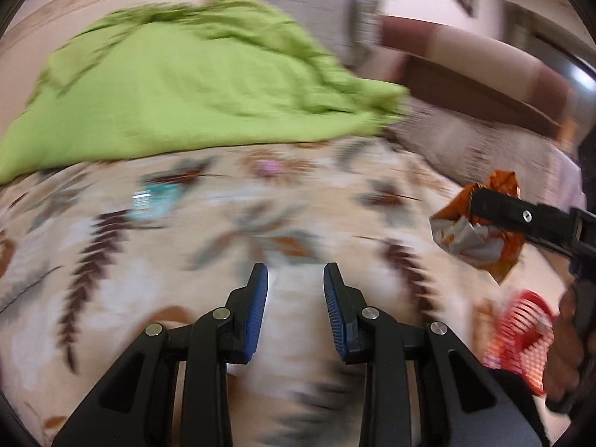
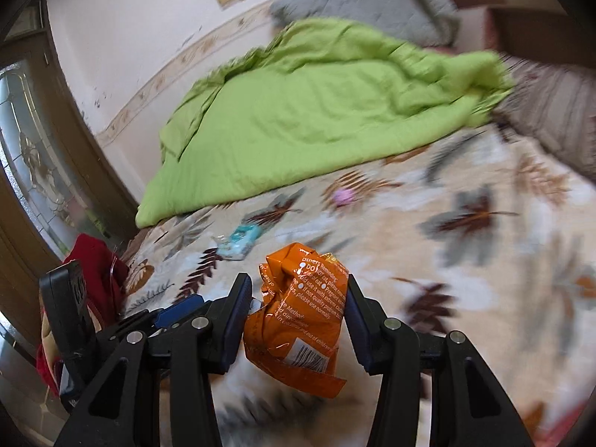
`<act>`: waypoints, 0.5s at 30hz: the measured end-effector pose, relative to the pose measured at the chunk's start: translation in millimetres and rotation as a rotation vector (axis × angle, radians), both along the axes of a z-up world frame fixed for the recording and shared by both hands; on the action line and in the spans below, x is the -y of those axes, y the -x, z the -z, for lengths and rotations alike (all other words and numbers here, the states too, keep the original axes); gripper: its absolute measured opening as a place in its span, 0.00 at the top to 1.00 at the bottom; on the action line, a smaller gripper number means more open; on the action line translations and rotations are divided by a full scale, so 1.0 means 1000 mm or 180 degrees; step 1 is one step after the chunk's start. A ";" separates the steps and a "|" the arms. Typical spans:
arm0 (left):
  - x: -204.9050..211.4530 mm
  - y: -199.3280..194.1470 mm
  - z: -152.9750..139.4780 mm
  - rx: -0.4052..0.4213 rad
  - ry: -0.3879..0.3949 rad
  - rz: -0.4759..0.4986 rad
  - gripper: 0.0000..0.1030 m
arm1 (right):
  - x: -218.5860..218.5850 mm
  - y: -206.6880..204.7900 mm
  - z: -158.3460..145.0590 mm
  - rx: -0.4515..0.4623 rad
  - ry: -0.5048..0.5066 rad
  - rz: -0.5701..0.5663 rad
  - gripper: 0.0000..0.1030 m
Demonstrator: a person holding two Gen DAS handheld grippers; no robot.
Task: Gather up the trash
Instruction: 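Carry the snack bag and spray bottle to the red wastebasket and open both tools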
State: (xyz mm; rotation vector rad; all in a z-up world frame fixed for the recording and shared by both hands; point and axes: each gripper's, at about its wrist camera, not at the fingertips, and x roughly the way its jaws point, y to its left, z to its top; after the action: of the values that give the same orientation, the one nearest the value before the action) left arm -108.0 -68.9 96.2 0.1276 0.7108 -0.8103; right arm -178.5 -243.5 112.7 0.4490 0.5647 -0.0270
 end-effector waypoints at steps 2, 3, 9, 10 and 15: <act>0.018 0.021 -0.008 -0.0012 0.0031 0.0207 0.71 | 0.019 0.040 -0.012 0.0021 -0.0004 0.0150 0.49; 0.030 0.036 -0.013 -0.0030 0.0053 0.0380 0.71 | 0.028 0.057 -0.015 0.0019 -0.0005 0.0230 0.49; 0.094 0.105 -0.027 -0.0251 0.0193 0.1159 0.71 | 0.080 0.165 -0.022 -0.0090 -0.0015 0.0850 0.49; 0.104 0.116 -0.029 -0.0364 0.0246 0.1320 0.71 | 0.087 0.183 -0.021 -0.0114 -0.0047 0.0962 0.49; 0.130 0.145 -0.031 -0.0260 0.0100 0.1480 0.71 | 0.110 0.232 -0.013 -0.0092 -0.0199 0.1233 0.49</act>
State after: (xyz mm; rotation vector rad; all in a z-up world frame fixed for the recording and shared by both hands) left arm -252.6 -198.7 127.5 0.2378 0.7561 -1.2762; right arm -410.9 -353.7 125.8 0.6148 0.5011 -0.3875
